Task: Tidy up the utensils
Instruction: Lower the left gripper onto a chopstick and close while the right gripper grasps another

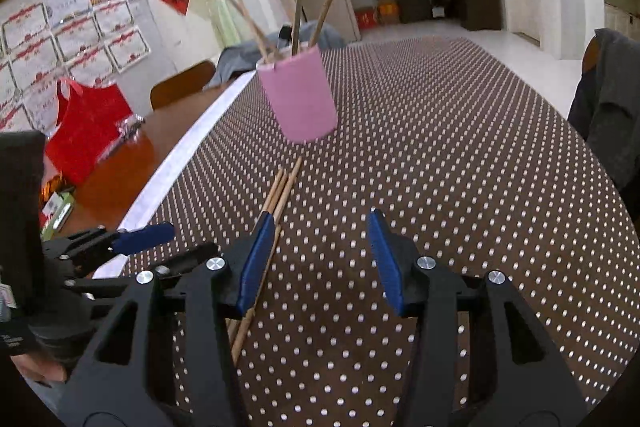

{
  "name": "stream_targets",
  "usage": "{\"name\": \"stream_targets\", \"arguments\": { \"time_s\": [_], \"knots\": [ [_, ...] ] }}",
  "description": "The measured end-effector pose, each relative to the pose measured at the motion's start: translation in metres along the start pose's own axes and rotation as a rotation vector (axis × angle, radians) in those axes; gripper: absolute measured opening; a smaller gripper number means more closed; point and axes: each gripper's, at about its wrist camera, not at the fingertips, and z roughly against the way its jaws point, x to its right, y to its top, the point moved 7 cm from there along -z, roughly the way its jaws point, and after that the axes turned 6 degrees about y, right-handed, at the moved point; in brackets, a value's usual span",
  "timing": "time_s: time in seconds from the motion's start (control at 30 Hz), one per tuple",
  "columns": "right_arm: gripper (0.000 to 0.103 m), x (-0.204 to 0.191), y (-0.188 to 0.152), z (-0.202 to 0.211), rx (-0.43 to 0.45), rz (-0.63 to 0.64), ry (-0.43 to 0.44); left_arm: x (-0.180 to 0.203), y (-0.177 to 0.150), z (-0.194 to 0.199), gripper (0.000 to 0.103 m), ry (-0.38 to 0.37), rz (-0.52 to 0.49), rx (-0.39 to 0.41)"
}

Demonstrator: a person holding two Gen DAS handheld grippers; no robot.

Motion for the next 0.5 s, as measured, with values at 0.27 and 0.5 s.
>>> {"name": "stream_targets", "arguments": {
  "time_s": [0.27, 0.5],
  "knots": [
    [0.05, -0.002, -0.008, -0.005, -0.037, -0.005, 0.014, 0.002, -0.02, -0.02, 0.058, 0.02, -0.008, -0.053],
    [0.051, -0.005, -0.012, -0.013, -0.064, -0.004, 0.018, -0.007, -0.012, -0.028, 0.059, 0.036, 0.022, -0.079]
  ]
}}
